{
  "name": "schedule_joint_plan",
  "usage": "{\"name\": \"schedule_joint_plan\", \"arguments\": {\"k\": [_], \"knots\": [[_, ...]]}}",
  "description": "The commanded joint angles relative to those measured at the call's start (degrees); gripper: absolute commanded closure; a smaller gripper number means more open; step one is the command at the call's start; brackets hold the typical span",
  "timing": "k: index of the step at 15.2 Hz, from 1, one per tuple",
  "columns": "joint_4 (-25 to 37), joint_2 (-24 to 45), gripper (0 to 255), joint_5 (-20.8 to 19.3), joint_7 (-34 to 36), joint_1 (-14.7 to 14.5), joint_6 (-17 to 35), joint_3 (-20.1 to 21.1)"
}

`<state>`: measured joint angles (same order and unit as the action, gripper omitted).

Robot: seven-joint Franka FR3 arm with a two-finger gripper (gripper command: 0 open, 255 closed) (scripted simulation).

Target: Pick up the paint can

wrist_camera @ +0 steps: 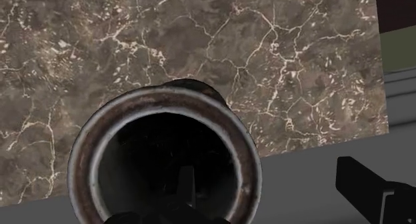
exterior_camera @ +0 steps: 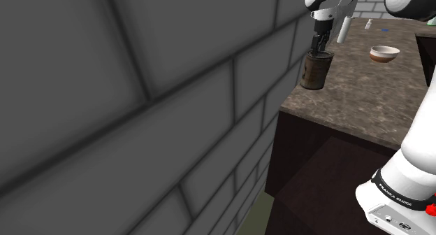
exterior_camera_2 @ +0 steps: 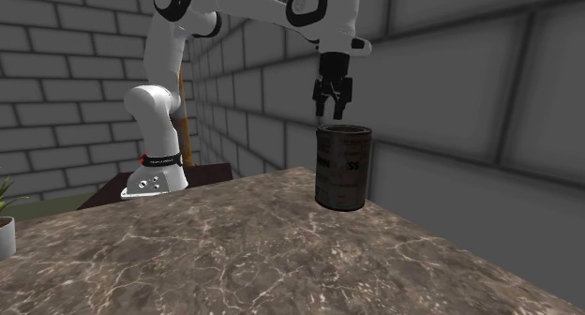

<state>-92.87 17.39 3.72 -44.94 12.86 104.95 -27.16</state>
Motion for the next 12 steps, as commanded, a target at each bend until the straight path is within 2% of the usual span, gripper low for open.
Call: {"name": "schedule_joint_plan", "arguments": {"k": [1, 7, 9, 10, 12], "knots": [[1.95, 2.56, 0, 0.98, -0.53, 0.55, 1.56, 0.28], [-1.60, 3.74, 0, 1.61, -0.71, 0.48, 6.15, 0.46], [-1.59, 3.75, 0, 1.63, -0.73, 0.42, 6.15, 0.40], [-2.85, 2.88, 255, 1.28, -0.46, 0.06, 6.59, 0.35], [-4.25, 1.95, 255, 0.88, -0.20, -0.31, 7.12, 0.28]]}}
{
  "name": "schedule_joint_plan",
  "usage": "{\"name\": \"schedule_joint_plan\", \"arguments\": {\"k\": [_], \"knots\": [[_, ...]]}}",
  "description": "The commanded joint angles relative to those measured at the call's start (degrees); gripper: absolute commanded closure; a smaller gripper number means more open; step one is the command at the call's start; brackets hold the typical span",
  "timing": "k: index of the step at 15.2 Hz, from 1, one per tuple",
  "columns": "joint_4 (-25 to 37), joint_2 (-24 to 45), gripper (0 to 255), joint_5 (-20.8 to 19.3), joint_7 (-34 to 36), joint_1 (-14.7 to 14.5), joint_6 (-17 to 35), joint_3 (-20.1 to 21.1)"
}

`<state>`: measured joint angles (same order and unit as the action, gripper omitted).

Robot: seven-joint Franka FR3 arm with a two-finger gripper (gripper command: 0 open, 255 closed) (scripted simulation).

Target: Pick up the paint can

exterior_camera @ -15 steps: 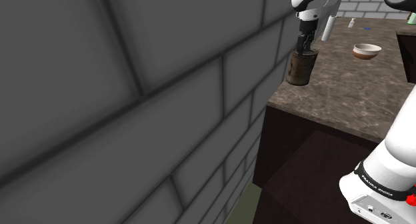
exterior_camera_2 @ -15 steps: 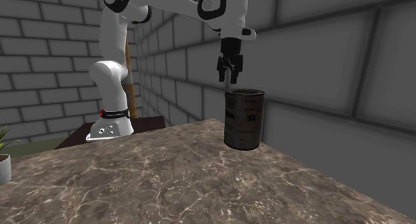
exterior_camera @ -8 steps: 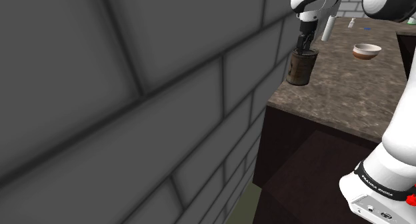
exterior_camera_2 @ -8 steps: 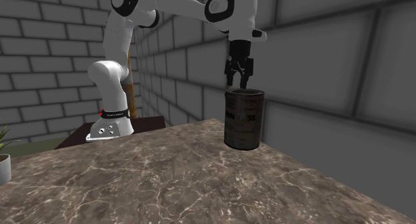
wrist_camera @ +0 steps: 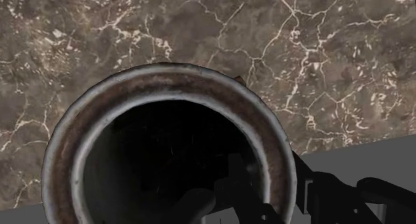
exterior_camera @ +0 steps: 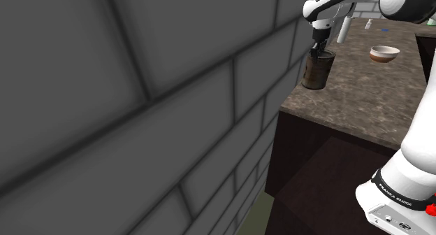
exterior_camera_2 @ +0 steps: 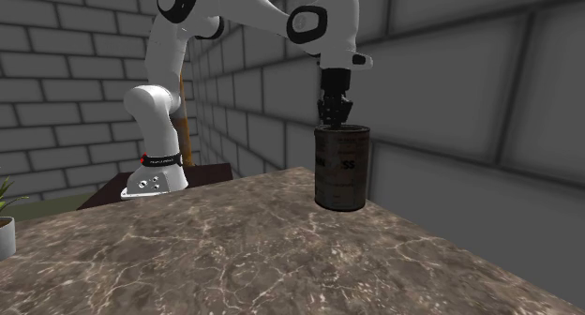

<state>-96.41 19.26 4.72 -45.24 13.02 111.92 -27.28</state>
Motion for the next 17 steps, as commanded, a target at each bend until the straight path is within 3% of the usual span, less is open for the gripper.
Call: {"name": "schedule_joint_plan", "arguments": {"k": [1, 6, 11, 17], "knots": [[-0.43, 0.20, 255, -0.05, -0.05, -0.35, 0.00, 0.38], [-0.15, 0.14, 255, -0.12, 0.41, -0.67, -0.34, 0.52], [4.02, 1.04, 255, 0.08, -0.22, 0.58, -3.58, 0.75], [7.60, -0.17, 255, -1.52, 0.59, 3.43, -7.81, 3.90]]}}
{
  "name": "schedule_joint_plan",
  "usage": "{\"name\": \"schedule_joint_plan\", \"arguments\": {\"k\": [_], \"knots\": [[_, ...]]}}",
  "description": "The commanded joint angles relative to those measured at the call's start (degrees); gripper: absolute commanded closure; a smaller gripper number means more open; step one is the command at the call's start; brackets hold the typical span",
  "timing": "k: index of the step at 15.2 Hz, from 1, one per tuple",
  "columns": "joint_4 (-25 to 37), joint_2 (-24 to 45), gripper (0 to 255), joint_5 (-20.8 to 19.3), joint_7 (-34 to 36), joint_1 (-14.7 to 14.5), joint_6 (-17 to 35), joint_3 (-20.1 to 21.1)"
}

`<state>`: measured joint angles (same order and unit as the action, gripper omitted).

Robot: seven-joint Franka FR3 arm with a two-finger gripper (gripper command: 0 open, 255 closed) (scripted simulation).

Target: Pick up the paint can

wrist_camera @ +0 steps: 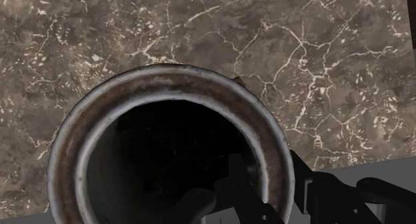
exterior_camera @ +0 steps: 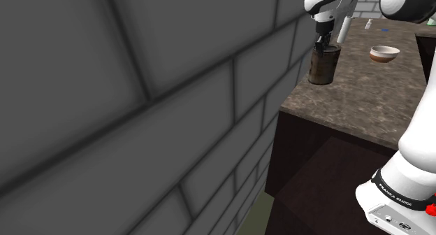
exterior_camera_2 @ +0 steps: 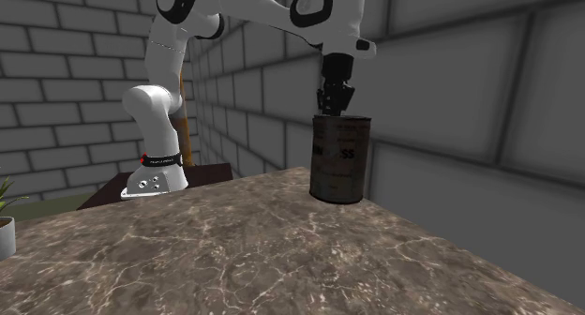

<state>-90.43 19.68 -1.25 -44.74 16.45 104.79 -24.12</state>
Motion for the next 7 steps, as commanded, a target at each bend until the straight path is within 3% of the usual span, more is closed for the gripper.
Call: {"name": "schedule_joint_plan", "arguments": {"k": [1, 7], "knots": [[2.29, -0.71, 255, 4.27, 0.17, 0.36, -1.41, 1.11], [5.24, -1.11, 255, 3.50, 0.52, 2.17, -4.50, 3.06]]}}
